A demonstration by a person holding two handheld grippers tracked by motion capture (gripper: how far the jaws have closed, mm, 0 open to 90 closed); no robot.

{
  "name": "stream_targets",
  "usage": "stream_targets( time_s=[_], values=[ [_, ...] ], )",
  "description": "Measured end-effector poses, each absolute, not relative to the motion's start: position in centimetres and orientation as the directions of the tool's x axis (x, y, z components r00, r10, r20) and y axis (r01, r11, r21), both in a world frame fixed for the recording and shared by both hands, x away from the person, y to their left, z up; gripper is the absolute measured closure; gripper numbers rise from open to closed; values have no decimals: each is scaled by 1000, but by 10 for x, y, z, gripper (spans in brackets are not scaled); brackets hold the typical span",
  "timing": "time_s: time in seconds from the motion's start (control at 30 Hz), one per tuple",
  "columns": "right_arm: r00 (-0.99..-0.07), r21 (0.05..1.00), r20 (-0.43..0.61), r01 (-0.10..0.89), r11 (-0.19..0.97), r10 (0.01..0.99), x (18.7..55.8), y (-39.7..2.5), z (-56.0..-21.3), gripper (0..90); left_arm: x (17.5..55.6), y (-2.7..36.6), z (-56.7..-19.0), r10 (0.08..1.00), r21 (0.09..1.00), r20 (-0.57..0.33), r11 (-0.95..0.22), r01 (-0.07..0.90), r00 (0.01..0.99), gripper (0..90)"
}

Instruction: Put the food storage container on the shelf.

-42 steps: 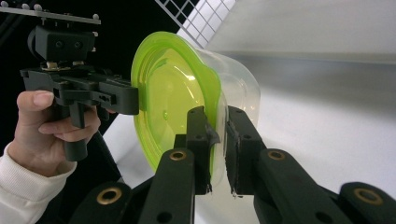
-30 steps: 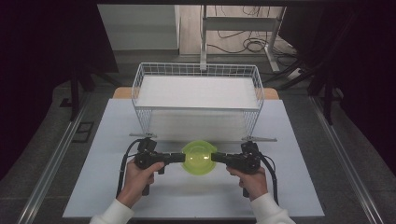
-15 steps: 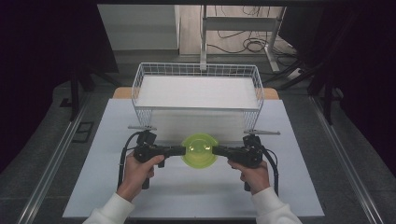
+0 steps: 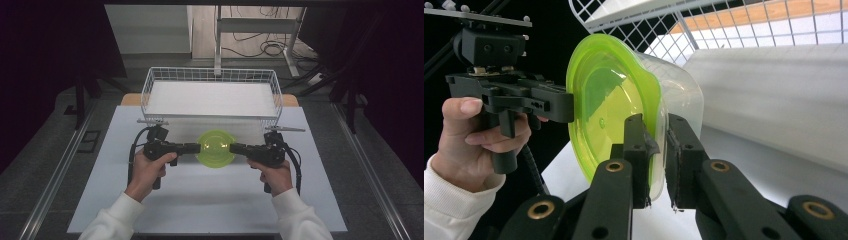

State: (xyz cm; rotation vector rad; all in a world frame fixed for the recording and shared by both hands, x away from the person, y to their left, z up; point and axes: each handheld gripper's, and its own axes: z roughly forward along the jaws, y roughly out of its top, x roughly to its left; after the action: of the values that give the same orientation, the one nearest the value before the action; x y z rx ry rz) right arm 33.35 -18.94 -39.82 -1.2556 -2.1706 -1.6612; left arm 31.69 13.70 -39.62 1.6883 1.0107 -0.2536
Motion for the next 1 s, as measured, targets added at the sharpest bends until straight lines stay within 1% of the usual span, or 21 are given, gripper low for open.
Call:
stream_targets(
  time_s=[0.53,0.83,1.0],
  values=[
    [-667,773,519,633,39,535,339,-188,-362,803,327,139,-366,471,711,-613,-22,703,634,828],
    [-665,779,523,627,19,534,346,-189,-349,804,336,138,-349,476,722,-596,-35,691,647,829],
    [-666,782,518,623,19,536,350,-189,-341,804,340,138,-345,468,722,-601,-29,691,648,828]
  ],
)
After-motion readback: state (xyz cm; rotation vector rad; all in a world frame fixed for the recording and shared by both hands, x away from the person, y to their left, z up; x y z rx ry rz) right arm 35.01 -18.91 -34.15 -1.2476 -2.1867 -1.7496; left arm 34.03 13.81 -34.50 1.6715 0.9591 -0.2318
